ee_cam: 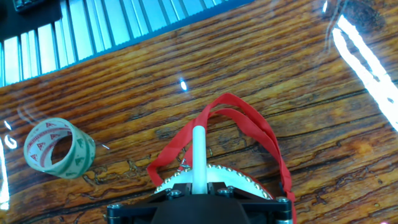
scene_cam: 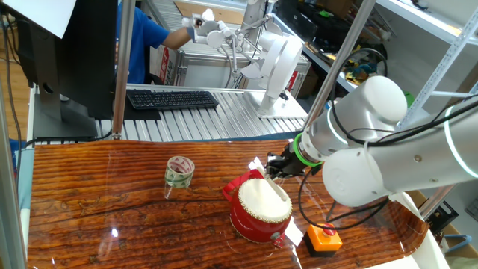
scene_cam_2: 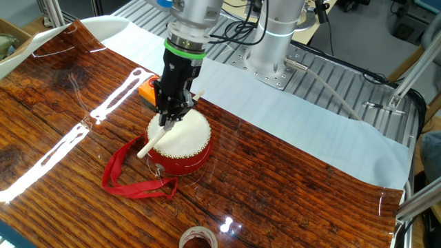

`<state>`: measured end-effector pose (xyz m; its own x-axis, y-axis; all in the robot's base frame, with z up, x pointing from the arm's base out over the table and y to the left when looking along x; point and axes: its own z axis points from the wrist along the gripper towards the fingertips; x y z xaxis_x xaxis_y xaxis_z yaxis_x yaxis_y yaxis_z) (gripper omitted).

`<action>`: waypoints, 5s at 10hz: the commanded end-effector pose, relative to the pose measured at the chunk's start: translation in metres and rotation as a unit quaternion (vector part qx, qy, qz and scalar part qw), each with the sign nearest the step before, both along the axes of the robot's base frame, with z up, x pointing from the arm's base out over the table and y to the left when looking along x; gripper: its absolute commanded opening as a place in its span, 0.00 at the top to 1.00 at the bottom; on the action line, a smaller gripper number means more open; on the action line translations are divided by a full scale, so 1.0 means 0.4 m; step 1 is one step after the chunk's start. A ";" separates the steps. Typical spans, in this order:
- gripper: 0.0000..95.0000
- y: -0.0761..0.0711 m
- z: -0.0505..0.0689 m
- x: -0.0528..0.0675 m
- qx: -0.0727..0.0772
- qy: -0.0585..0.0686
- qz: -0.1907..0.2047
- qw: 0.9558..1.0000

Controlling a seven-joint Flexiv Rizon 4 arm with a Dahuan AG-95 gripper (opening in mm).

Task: Play the drum

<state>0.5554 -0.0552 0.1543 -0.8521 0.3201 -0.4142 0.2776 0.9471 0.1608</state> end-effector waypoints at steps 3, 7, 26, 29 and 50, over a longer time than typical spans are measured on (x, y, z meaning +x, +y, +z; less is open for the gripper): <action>1.00 -0.004 -0.014 0.009 -0.004 -0.003 -0.003 1.000; 1.00 -0.005 -0.015 0.010 -0.003 -0.002 -0.004 1.000; 0.80 -0.009 -0.016 0.010 0.005 0.030 -0.032 0.999; 0.80 -0.010 -0.013 0.008 0.008 0.093 -0.030 0.995; 1.00 0.013 0.262 -0.193 0.010 0.339 0.015 0.941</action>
